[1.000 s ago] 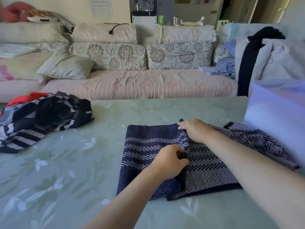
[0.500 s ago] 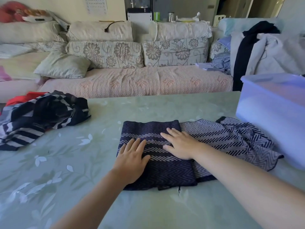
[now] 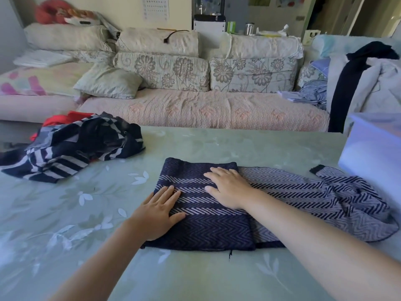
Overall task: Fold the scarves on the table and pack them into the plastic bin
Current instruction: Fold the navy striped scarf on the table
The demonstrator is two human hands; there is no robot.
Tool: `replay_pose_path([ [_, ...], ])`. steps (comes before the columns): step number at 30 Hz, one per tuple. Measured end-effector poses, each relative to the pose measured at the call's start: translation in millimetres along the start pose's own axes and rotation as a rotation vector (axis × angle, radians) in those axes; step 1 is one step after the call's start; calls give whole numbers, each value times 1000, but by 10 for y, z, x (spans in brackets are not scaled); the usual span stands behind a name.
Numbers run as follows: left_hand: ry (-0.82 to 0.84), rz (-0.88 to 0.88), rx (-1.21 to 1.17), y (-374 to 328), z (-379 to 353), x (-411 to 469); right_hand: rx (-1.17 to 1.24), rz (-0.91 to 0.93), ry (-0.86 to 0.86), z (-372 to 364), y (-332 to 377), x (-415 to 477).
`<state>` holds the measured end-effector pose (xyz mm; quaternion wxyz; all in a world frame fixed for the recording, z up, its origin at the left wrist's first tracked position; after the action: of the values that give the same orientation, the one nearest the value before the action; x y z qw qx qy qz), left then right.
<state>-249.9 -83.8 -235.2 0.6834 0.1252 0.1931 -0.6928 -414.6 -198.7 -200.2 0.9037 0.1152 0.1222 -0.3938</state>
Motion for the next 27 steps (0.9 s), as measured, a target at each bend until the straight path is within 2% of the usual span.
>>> replay_pose_path([
  [4,-50,18,-39,172,-16,-78,-23,72,5,135,415,449],
  [10,-351,143,-70,424,200,-263,-148,119,-14,370,862,1101],
  [14,-331,275,-68,588,174,-296,-290,201,-5,390,1124,1367],
  [17,-329,287,-125,610,181,-288,-310,244,-27,386,1195,1488],
  [21,-414,211,-323,545,254,-329,-239,236,-120,589,1191,1489],
  [25,-474,171,-725,674,352,-436,-64,193,-161,809,1229,1485],
  [27,-496,173,-774,824,421,-490,21,168,-191,909,1325,1515],
])
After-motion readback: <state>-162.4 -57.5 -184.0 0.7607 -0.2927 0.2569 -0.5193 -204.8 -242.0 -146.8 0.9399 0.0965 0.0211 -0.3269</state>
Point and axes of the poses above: each hand's wrist, its own x-axis towards the middle knuckle, its own z-axis out of the back of the hand, y = z × x, the point moved 7 cm from there along x, towards the middle knuckle, and after that the axes turned 15 degrees about y, right-handed, at the moved point
